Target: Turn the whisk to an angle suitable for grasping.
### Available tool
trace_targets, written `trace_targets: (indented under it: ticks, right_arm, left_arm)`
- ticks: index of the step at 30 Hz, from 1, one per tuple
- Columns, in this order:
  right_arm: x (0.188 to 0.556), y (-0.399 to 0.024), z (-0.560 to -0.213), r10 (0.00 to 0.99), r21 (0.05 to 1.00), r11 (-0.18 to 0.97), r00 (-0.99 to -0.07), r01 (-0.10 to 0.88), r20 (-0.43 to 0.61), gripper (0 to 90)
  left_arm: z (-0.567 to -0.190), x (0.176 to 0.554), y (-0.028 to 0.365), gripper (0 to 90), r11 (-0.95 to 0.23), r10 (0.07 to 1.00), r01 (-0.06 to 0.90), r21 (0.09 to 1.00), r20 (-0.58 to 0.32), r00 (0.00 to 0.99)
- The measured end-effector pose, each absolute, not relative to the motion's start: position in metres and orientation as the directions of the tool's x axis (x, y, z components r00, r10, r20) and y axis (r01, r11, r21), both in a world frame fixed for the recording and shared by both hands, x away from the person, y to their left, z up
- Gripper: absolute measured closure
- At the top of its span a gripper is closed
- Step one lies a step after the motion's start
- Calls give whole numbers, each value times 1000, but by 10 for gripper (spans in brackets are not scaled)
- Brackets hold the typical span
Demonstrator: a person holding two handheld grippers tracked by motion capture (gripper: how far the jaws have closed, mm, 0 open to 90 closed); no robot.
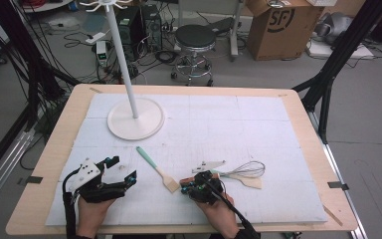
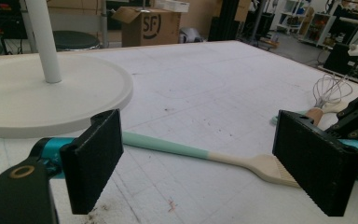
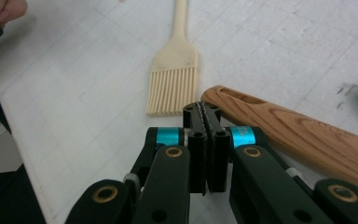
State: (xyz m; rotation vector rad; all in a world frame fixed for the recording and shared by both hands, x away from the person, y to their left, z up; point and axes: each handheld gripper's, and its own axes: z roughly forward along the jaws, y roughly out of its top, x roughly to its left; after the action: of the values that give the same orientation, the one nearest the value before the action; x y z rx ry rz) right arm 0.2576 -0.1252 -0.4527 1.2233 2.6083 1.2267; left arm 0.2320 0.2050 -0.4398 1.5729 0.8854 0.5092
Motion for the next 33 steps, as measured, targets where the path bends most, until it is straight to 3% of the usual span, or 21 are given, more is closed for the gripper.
trace_targets:
  ticks: [24, 28, 33]
  right_arm:
    - [254, -137, -451, 684, 684, 378, -686, 625, 248, 898]
    - [257, -155, -446, 707, 699, 330, -656, 635, 263, 898]
    - [279, -198, -432, 774, 726, 180, -551, 663, 311, 898]
  left_arm:
    - [-440, 232, 205, 166, -10, 772, 256, 967, -155, 616]
    - [-440, 232, 205, 166, -15, 772, 256, 967, -151, 617]
    - [-440, 232, 204, 166, -15, 772, 256, 967, -151, 618]
